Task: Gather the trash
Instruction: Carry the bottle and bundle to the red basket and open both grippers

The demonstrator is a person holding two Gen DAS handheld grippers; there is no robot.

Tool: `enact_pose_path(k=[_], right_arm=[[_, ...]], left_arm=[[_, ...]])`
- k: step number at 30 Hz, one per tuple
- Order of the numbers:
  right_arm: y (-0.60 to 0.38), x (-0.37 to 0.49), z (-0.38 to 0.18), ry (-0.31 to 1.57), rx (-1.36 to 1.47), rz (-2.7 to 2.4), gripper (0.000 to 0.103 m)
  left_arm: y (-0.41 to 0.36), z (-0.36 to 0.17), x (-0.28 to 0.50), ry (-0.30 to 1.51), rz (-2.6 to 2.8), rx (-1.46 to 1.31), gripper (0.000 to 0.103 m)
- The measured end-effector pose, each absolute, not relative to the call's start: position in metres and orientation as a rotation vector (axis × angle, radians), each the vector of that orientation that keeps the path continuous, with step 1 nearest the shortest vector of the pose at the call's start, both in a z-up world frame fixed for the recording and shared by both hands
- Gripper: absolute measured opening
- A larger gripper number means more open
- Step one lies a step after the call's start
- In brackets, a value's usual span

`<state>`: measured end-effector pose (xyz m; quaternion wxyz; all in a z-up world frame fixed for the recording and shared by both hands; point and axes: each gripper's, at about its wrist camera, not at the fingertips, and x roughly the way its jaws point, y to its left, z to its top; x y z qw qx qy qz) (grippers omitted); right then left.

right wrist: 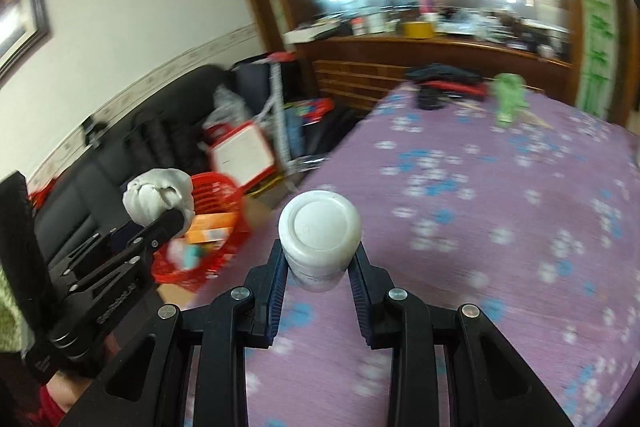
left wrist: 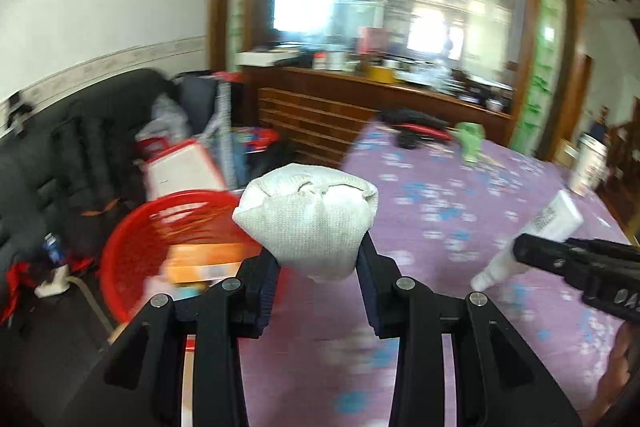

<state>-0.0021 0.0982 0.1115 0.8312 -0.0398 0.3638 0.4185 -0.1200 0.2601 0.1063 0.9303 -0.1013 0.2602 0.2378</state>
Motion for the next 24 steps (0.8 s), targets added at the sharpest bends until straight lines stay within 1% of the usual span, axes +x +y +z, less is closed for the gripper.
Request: enact_pose_path(k=[7,15,16,17,18,20,22,24], right_arm=[[0.203,-0.025,0.111,0.815,-0.168,1.03,0.033],[0.276,-0.029,0.091,0.847,-0.224,1.05,0.033],[0.279,-0.027,0.089,0.848,-0.23,1.047,0.038],[0.283,-0.024,0.088,0.849,-0.233,1.034,0.044],[0.284,-0.023,0.088,0.849,-0.228,1.027,0.047],[0.274,-0.022,0.092,0.835,-0.195,1.029,0.054],[0.262,-0.021,0.1,0.81,-0.174,1.008,0.059],[0.245,-0.021,0.107,0.799,-0.135,0.994,0.06]], left_arm=[[0.349,0.08,-0.155,0.571,0.642,-0.309,0.035],[0.388,0.06,-0.161,0.581,0.687,-0.349,0.035],[0.388,0.059,-0.158,0.583,0.687,-0.344,0.037],[0.388,0.058,-0.156,0.584,0.684,-0.339,0.044],[0.388,0.058,-0.156,0.583,0.679,-0.342,0.06],[0.387,0.06,-0.162,0.555,0.679,-0.355,0.079],[0.382,0.064,-0.166,0.527,0.691,-0.341,0.081],[0.378,0.067,-0.168,0.526,0.706,-0.341,0.081]])
